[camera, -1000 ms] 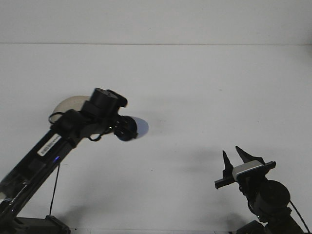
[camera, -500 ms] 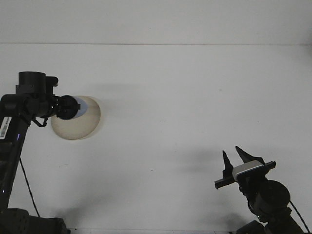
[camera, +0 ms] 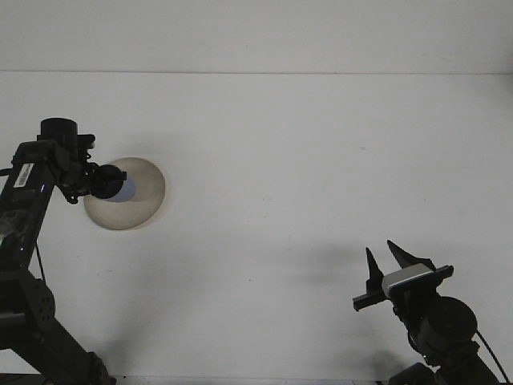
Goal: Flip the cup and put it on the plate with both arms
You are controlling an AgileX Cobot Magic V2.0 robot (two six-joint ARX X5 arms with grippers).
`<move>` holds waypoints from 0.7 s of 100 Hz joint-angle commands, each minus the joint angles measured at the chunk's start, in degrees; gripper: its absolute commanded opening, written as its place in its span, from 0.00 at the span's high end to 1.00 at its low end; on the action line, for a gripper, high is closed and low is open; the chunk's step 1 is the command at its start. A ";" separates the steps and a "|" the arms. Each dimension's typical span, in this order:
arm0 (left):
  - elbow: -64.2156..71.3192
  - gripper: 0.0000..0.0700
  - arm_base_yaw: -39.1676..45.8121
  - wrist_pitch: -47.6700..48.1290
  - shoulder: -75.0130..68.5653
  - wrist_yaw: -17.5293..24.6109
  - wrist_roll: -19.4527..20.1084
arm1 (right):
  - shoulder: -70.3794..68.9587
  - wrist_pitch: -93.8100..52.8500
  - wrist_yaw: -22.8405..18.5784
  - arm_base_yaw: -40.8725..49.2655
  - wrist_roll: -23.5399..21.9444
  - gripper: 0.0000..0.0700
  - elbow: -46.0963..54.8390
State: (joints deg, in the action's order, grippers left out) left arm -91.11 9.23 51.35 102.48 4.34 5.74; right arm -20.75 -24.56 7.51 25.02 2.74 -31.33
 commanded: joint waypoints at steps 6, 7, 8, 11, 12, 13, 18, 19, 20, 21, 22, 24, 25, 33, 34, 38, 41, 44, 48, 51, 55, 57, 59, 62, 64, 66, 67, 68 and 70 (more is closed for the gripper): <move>-1.01 0.94 0.13 -0.87 2.23 -0.09 1.09 | -0.35 0.42 0.04 0.09 -0.39 0.58 -0.04; -1.01 0.92 0.13 -0.92 2.32 -0.09 1.09 | -0.35 0.42 0.04 0.09 -0.39 0.58 -0.04; -1.01 0.90 0.13 -0.96 2.43 -0.09 1.09 | -0.35 0.42 0.04 0.09 -0.39 0.58 -0.04; -1.01 0.82 0.13 -1.01 2.60 -0.04 1.09 | -0.35 0.42 0.04 0.09 -0.39 0.58 -0.04; -1.01 0.79 0.13 -1.01 2.64 -0.04 1.09 | -0.35 0.42 0.07 0.09 -0.39 0.58 -0.04; -1.01 0.75 0.13 -1.01 2.71 -0.04 1.09 | -0.35 0.42 0.04 0.09 -0.39 0.58 -0.04; -1.01 0.61 0.13 -1.01 2.91 -0.04 1.09 | -0.35 0.42 0.04 0.09 -0.39 0.58 -0.04; -1.01 0.59 0.13 -1.01 2.91 -0.04 1.09 | -0.35 0.42 0.04 0.09 -0.39 0.58 -0.04; -1.01 0.57 0.13 -1.05 2.91 -0.04 1.09 | -0.35 0.42 0.04 0.09 -0.39 0.58 -0.04; -1.01 0.55 0.13 -1.11 2.91 -0.04 1.09 | -0.35 0.42 0.04 0.09 -0.39 0.58 -0.04; -1.01 0.55 0.13 -1.16 2.91 -0.04 1.09 | -0.35 0.42 0.04 0.09 -0.39 0.58 -0.04; -1.01 0.55 0.13 -1.36 2.91 -0.04 1.03 | -0.35 0.42 0.04 0.09 -0.39 0.58 -0.04; -1.01 0.55 0.13 -1.44 2.91 -0.02 0.98 | -0.35 0.42 0.07 0.09 -0.39 0.58 -0.04; -1.44 0.55 0.15 -1.73 2.32 0.24 0.66 | -0.35 0.42 0.07 0.09 -0.39 0.58 -0.04; -1.53 0.55 0.17 -1.73 2.19 0.26 0.63 | -0.35 0.42 0.07 0.09 -0.39 0.58 -0.04; -2.10 0.55 0.33 -1.70 1.70 0.37 0.63 | -0.35 0.42 0.07 0.09 -0.39 0.58 -0.04; -2.60 0.55 0.55 -1.64 1.05 0.48 0.57 | -0.35 0.44 0.07 0.09 -0.39 0.58 -0.04; -3.06 0.55 0.68 -1.53 0.11 0.66 0.31 | -0.35 0.44 0.07 0.09 -0.39 0.58 -0.04; -3.65 0.55 0.76 -1.55 -1.36 1.03 -0.13 | -0.35 0.44 0.09 0.09 -0.39 0.58 -0.04; -4.02 0.55 0.92 -1.55 -2.64 1.55 -0.22 | -0.35 0.44 0.11 0.09 -0.39 0.58 -0.04; -4.44 0.55 1.16 -1.51 -4.74 2.29 -0.35 | -0.33 0.44 0.13 0.09 -0.39 0.58 -0.04; -4.59 0.55 1.29 -1.53 -5.95 2.62 -0.52 | -0.35 0.44 0.20 0.09 -0.42 0.58 -0.04; -4.70 0.55 1.38 -1.53 -7.19 3.02 -0.68 | -0.35 0.44 0.31 0.09 -0.44 0.58 -0.04; -4.83 0.55 1.49 -1.53 -9.18 3.52 -0.83 | -0.33 0.44 0.55 0.09 -0.66 0.58 -0.04; -4.83 0.55 1.55 -1.55 -10.69 3.89 -0.87 | -0.33 0.44 0.76 0.09 -0.94 0.58 -0.04; -4.83 0.55 1.64 -1.55 -12.11 4.28 -0.87 | -0.33 0.44 1.11 0.09 -1.18 0.58 -0.04; -4.83 0.55 1.66 -1.57 -12.85 4.52 -0.85 | -0.33 0.44 1.31 0.09 -1.31 0.58 -0.04; -4.83 0.55 1.70 -1.60 -13.53 4.74 -0.87 | -0.33 0.44 1.40 0.09 -1.36 0.58 -0.04; -4.83 0.55 1.75 -1.66 -15.02 5.03 -0.96 | -0.33 0.44 1.73 0.09 -1.51 0.58 -0.04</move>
State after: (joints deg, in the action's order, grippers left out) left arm -94.30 10.76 49.76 91.05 8.05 5.21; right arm -20.75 -24.58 8.34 25.02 2.52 -31.33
